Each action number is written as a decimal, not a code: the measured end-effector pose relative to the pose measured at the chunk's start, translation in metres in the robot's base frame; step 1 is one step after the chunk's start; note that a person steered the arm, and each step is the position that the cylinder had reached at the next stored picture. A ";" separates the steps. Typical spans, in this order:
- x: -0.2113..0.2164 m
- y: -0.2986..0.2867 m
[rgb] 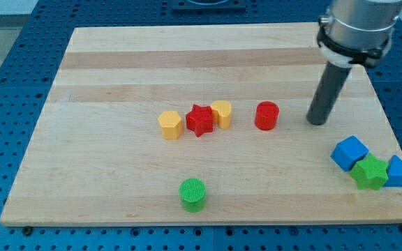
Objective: Slide the red circle closer to the yellow heart
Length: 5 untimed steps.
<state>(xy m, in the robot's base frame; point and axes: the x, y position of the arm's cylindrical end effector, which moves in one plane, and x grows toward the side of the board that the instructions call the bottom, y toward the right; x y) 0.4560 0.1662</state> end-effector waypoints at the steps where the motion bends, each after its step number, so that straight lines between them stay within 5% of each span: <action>1: 0.004 -0.033; 4: 0.004 -0.070; 5: -0.012 -0.039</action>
